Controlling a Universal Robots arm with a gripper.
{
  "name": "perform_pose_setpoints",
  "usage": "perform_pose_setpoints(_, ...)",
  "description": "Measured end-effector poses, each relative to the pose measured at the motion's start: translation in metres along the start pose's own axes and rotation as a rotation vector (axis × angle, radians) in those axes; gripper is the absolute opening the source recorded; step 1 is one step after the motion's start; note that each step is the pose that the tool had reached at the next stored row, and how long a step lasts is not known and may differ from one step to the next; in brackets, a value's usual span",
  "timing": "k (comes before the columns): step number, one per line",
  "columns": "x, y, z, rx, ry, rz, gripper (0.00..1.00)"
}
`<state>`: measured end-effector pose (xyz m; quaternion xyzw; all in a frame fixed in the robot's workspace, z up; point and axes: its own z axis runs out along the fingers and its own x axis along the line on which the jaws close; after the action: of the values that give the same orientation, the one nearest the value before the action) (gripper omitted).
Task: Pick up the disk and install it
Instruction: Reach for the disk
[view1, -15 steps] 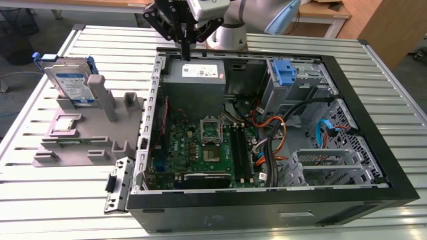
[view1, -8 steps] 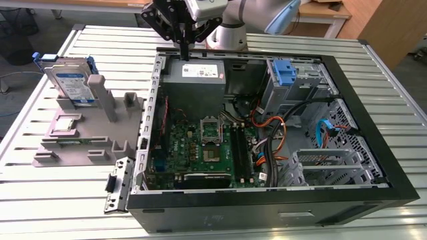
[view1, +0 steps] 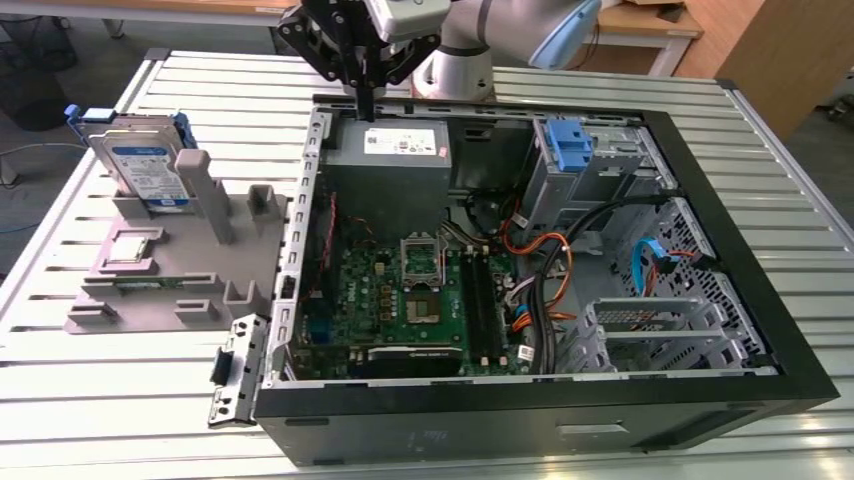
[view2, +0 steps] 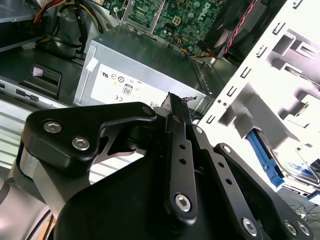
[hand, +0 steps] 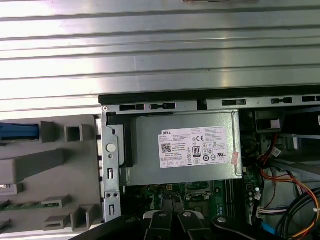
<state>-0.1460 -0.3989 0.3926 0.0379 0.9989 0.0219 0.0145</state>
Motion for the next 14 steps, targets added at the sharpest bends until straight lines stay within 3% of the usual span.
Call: perform_pose_setpoints(14,0.0016,-0.0001,0.0000,0.0000,-0.0001,0.000,0.10)
